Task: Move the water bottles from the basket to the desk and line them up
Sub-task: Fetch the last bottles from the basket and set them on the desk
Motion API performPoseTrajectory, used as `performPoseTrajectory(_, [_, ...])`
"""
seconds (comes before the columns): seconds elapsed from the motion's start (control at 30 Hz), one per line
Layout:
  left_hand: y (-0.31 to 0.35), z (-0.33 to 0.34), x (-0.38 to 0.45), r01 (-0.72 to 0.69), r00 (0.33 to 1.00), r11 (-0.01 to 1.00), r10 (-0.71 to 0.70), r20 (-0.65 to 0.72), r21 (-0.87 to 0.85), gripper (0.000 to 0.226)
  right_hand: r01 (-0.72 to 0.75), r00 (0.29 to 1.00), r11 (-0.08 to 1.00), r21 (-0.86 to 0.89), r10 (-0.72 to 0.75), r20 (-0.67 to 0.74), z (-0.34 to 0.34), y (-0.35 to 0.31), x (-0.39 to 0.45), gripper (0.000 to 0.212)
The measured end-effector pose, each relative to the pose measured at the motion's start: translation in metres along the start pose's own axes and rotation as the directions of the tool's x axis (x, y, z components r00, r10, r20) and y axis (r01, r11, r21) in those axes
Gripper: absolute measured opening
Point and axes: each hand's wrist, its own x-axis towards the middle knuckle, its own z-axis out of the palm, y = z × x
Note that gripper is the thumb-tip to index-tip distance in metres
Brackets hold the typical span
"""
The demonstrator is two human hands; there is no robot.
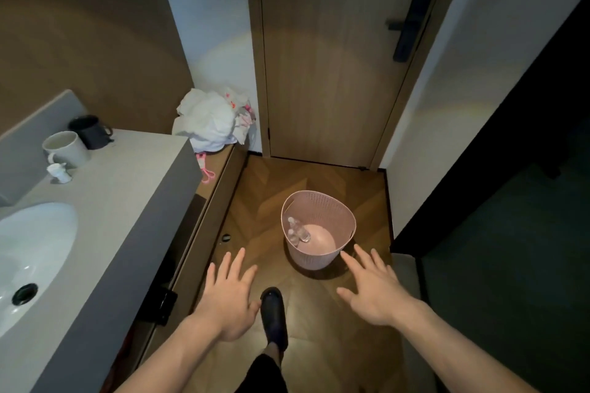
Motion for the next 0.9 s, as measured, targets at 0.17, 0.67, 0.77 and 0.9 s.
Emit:
performPoseTrajectory(0.17, [-0.003, -0.023, 0.108, -0.028, 0.999, 1.0, 0.028, 0.045, 0.009, 0.074, -0.002, 1.0, 1.0, 0.017, 0.001, 0.028, -0.025, 0.008, 0.1, 0.081])
performPoseTrajectory(0.67, [-0.016, -0.038, 0.438, 0.012, 0.954, 0.995, 0.018, 0.299, -0.096, 0.045, -0.103, 0.989, 0.978, 0.182, 0.082, 0.122, -0.036, 0.054, 0.418, 0.056])
performPoseTrajectory(0.77, [-0.017, 0.016, 0.503, 0.006, 0.932, 0.99, 0.045, 0.359, -0.14, 0.05, -0.095, 0.98, 0.991, 0.091, 0.078, 0.182, -0.017, 0.063, 0.487, 0.07])
performPoseTrajectory(0.9, [0.003, 0.057, 0.565, -0.013, 0.955, 0.973, 0.081, 0.285, -0.232, 0.064, -0.109, 0.965, 0.991, 0.079, 0.087, 0.249, 0.027, 0.077, 0.582, 0.064])
